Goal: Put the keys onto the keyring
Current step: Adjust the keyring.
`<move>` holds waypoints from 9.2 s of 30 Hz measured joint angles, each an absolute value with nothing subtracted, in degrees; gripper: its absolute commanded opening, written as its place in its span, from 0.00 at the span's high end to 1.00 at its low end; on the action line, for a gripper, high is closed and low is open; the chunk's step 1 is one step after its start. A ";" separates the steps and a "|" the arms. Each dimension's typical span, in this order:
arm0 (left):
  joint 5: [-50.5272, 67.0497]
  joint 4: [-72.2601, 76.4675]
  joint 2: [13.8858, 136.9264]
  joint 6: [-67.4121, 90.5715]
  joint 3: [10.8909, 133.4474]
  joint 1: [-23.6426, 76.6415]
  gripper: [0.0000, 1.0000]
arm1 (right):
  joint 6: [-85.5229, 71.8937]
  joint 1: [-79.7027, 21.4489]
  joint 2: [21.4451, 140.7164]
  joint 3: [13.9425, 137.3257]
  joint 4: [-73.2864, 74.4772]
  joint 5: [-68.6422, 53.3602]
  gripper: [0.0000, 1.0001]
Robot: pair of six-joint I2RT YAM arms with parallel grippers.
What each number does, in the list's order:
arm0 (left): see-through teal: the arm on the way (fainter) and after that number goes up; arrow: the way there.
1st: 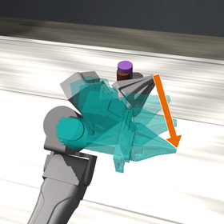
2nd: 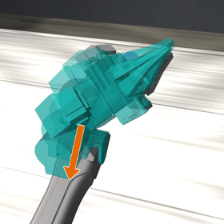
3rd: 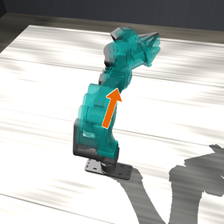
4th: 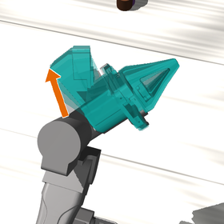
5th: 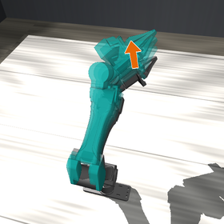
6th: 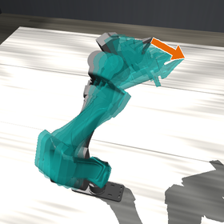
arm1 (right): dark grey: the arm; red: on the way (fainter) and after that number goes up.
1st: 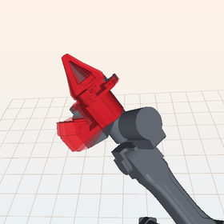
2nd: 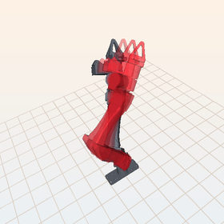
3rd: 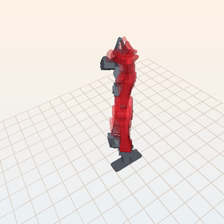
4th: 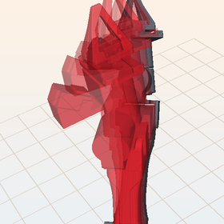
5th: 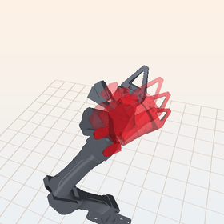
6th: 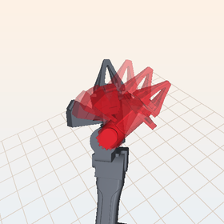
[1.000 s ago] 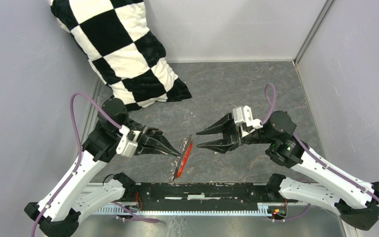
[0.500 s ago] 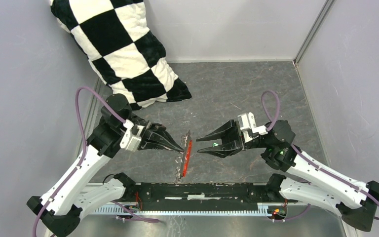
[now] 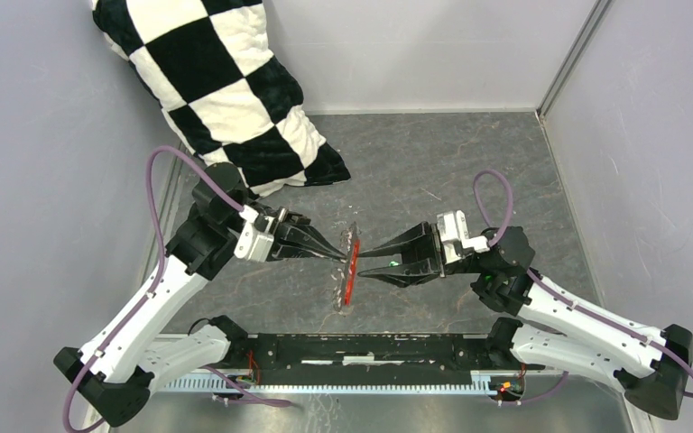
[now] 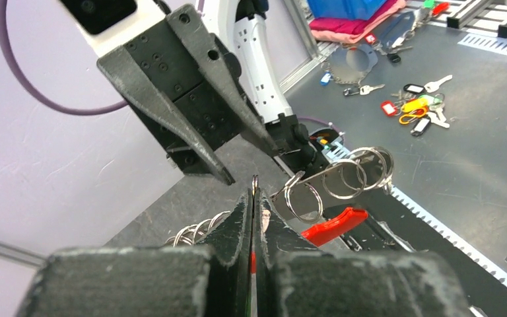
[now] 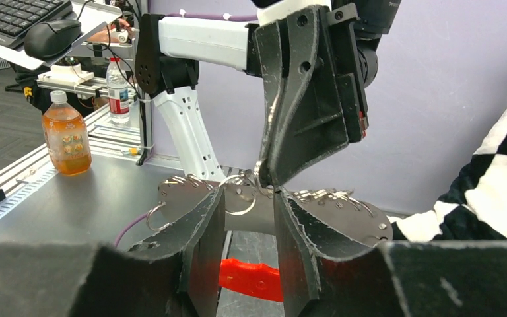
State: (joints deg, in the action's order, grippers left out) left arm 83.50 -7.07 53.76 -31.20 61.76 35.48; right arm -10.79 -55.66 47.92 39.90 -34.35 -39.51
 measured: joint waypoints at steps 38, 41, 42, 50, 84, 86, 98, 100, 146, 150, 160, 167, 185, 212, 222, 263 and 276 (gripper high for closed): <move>70.72 -1.08 50.52 -22.94 56.27 35.75 0.98 | -9.17 -56.21 50.83 39.94 -32.49 -31.79 0.87; 70.43 -0.01 50.06 -21.17 55.90 35.75 0.98 | -9.02 -56.18 51.20 40.45 -32.27 -31.46 0.99; 70.43 0.05 49.98 -20.91 55.88 35.70 0.98 | -8.86 -56.21 51.29 40.75 -31.94 -31.40 0.99; 69.58 -6.66 49.84 -24.21 56.42 35.48 0.75 | -4.23 -56.27 51.37 46.89 -16.49 -29.69 0.99; 59.57 -31.38 52.49 -34.98 60.97 35.75 0.82 | 9.56 -60.60 63.72 68.71 24.16 -22.11 0.99; 59.16 -32.80 52.51 -35.29 61.12 35.75 0.86 | 9.96 -60.90 64.16 69.23 25.06 -21.69 0.99; 58.46 -34.61 52.51 -36.56 61.19 35.75 0.98 | 10.70 -62.15 65.54 70.89 27.09 -20.43 0.99; 58.48 -34.61 52.49 -36.58 61.19 35.75 0.98 | 10.52 -62.15 65.47 70.89 27.05 -20.45 0.95; 60.10 -14.00 48.69 -31.35 57.78 35.75 0.98 | -73.41 -42.26 79.22 16.21 -83.15 -34.50 0.03; 60.10 -13.15 49.17 -31.07 57.78 35.75 0.98 | -73.12 -43.48 80.31 17.34 -83.68 -34.54 0.04; 60.10 -11.86 49.65 -28.80 57.78 35.75 0.98 | -70.54 -44.93 79.07 20.82 -84.86 -33.45 0.13; 60.10 -10.46 49.74 -26.79 57.78 35.75 0.98 | -69.17 -45.82 79.07 21.85 -84.88 -31.27 0.21; 60.10 -9.32 49.43 -25.93 57.78 35.77 0.98 | -69.10 -47.33 79.48 25.10 -84.84 -29.43 0.36; 60.25 -7.44 48.90 -23.88 57.69 35.88 0.98 | -69.93 -48.45 82.56 29.47 -84.71 -28.84 0.59; 60.58 -6.66 46.89 -21.87 56.86 36.16 0.98 | -59.83 -48.49 74.24 27.99 -80.71 -24.49 0.64; 46.48 -5.82 36.14 -41.76 43.77 36.07 0.98 | -58.74 -49.28 66.43 20.43 -68.62 -12.75 0.99; 47.29 -10.04 34.20 -60.27 41.78 36.07 0.98 | -59.13 -48.62 63.70 20.45 -61.39 -16.16 0.99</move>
State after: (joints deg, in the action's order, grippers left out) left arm 47.29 -10.04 34.20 -60.27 41.78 36.07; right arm -59.13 -48.62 63.70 20.45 -61.39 -16.16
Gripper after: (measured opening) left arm 0.032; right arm 0.326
